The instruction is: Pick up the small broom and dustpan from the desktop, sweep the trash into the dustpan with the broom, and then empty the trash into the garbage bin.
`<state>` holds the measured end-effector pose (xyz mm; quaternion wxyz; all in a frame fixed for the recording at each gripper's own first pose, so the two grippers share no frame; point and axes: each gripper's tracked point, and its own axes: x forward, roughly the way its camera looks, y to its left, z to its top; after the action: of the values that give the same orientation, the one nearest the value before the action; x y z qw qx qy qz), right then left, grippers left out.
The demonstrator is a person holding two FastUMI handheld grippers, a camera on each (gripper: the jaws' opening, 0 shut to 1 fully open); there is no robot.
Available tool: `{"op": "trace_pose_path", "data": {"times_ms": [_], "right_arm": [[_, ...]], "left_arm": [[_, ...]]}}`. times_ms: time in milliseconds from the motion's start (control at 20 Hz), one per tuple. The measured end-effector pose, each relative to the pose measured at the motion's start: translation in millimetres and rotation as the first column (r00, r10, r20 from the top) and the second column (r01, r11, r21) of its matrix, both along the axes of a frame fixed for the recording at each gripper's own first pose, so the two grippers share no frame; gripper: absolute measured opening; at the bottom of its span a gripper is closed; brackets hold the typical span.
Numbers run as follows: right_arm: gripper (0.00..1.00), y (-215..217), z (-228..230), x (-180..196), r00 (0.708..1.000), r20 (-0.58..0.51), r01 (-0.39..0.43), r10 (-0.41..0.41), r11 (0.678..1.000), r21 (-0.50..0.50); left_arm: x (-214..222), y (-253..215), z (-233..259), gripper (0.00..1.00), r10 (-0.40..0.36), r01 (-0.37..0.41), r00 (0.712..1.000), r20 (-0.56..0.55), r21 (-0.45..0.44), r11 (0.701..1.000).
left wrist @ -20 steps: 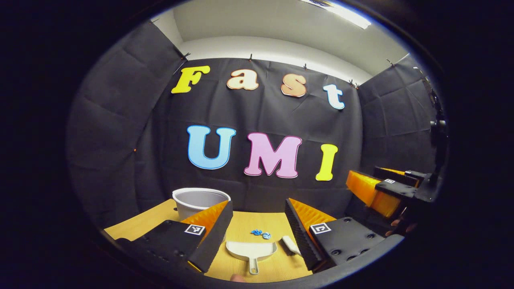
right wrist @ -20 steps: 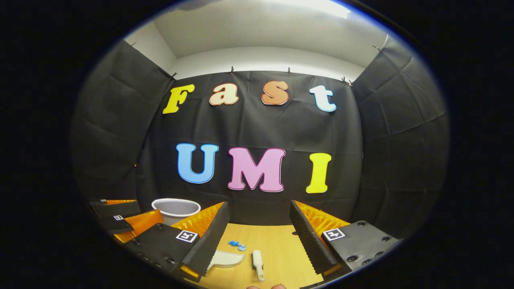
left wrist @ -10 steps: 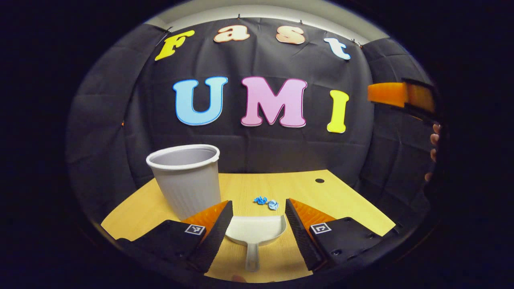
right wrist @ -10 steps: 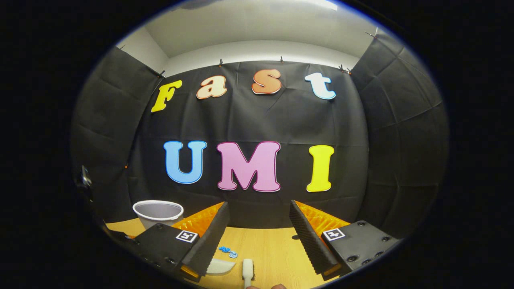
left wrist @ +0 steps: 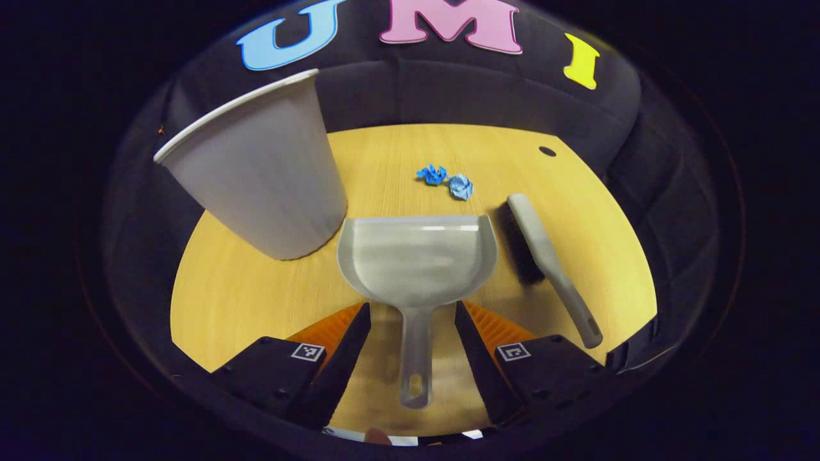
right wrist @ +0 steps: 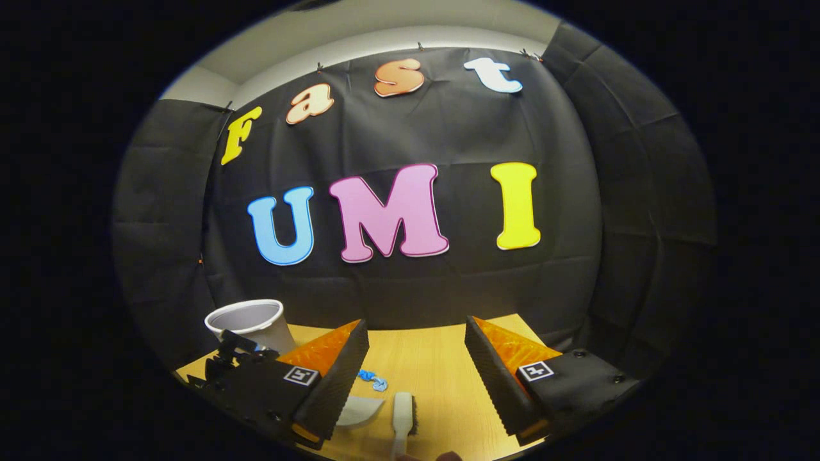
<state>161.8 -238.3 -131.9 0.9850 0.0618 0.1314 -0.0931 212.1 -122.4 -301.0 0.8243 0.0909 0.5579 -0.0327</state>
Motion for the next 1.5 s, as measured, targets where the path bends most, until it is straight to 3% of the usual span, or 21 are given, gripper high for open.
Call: {"op": "trace_pose_path", "data": {"times_ms": [200, 350, 550, 600, 700, 750, 850, 950, 1250, 1400, 1500], "right_arm": [[0.97, 1.5, -60.4, -0.9, 0.976, -0.215, 0.008, 0.015, 0.994, 0.106], [0.97, -5.5, -97.0, -10.1, 0.931, -0.366, 0.020, 0.016, 0.995, 0.097], [0.98, 0.7, -121.2, -19.8, 0.892, -0.449, 0.011, 0.046, 0.992, 0.123], [0.98, 4.3, -126.6, -23.3, 0.878, -0.475, 0.004, 0.058, 0.992, 0.127], [0.98, 12.6, -139.6, -30.5, 0.847, -0.526, -0.008, 0.079, 0.991, 0.136], [0.98, 15.6, -142.8, -33.5, 0.835, -0.544, -0.008, 0.084, 0.990, 0.141], [0.98, 20.3, -147.2, -34.2, 0.825, -0.558, -0.009, 0.088, 0.990, 0.142], [0.98, 24.8, -161.6, -36.9, 0.795, -0.599, -0.017, 0.094, 0.991, 0.133], [0.98, 41.0, -214.6, -35.6, 0.647, -0.758, 0.023, 0.087, 0.991, 0.134], [0.99, 49.5, -240.6, -54.5, 0.508, -0.856, 0.033, 0.096, 0.991, 0.130], [0.99, 45.4, -252.1, -65.7, 0.432, -0.899, 0.040, 0.071, 0.994, 0.098]], "left_arm": [[-8.4, 8.2, -15.2, 0.80, -0.009, 0.027, 0.979, -0.201, 0.090, 0.996], [-6.1, 6.8, -25.7, 0.81, 0.028, 0.002, 0.957, -0.290, 0.103, 0.995], [-9.2, 1.7, -29.9, 0.80, 0.061, -0.031, 0.932, -0.357, 0.090, 0.995], [-9.3, 0.7, -31.5, 0.65, 0.066, -0.037, 0.927, -0.369, 0.085, 0.996], [-6.4, -2.9, -34.5, 0.49, 0.052, -0.027, 0.923, -0.382, 0.069, 0.997], [-2.6, 1.4, -32.6, 0.48, 0.042, -0.014, 0.926, -0.374, 0.078, 0.997], [-3.3, 3.8, -36.7, 0.31, 0.038, -0.013, 0.923, -0.383, 0.069, 0.998], [-3.2, 6.0, -36.0, 0.31, 0.016, 0.002, 0.923, -0.384, 0.046, 0.999], [-5.3, 11.6, -35.9, 0.31, -0.026, 0.025, 0.934, -0.356, -0.008, 1.000], [-9.4, 10.9, -36.3, 0.30, -0.028, 0.007, 0.943, -0.332, -0.064, 0.998], [-11.4, 8.7, -37.4, 0.30, -0.020, -0.012, 0.948, -0.319, -0.100, 0.995]]}}
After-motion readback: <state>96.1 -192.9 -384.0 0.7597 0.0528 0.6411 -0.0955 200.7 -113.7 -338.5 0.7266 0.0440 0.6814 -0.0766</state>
